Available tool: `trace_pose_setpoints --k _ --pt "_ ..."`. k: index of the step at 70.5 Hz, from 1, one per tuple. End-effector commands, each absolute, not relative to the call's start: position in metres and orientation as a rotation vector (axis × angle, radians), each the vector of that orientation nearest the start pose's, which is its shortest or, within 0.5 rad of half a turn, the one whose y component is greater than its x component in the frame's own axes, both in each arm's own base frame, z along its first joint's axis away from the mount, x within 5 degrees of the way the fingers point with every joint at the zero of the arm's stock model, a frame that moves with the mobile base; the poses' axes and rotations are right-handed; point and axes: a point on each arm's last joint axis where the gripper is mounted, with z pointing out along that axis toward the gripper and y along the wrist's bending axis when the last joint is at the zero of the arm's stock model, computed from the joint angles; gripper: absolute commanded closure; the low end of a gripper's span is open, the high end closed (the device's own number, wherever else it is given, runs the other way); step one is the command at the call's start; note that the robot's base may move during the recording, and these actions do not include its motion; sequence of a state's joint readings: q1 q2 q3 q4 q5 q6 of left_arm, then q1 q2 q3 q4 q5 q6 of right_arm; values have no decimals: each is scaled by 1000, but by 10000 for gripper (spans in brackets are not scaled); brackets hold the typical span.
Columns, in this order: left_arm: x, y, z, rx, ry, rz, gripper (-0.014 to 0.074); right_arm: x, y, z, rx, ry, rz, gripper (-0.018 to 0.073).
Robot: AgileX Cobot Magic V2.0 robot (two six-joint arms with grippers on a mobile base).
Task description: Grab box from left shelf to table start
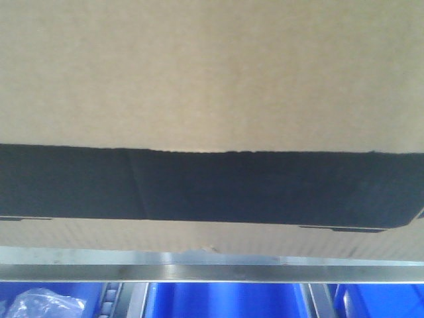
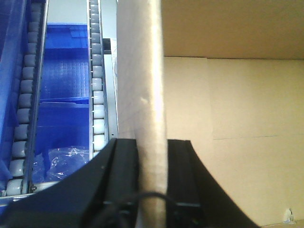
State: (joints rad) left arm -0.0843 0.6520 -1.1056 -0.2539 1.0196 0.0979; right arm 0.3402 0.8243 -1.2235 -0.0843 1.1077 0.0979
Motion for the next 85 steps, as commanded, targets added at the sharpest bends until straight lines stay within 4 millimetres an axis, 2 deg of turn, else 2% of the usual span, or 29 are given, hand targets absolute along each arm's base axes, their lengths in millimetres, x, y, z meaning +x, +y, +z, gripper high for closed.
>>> trace_pose_setpoints --k 1,85 --pt "72 -44 461 166 1842 -611 693 119 43 463 -297 1966 255 489" --pt "72 -44 461 166 1842 -611 693 119 43 463 -297 1966 255 489"
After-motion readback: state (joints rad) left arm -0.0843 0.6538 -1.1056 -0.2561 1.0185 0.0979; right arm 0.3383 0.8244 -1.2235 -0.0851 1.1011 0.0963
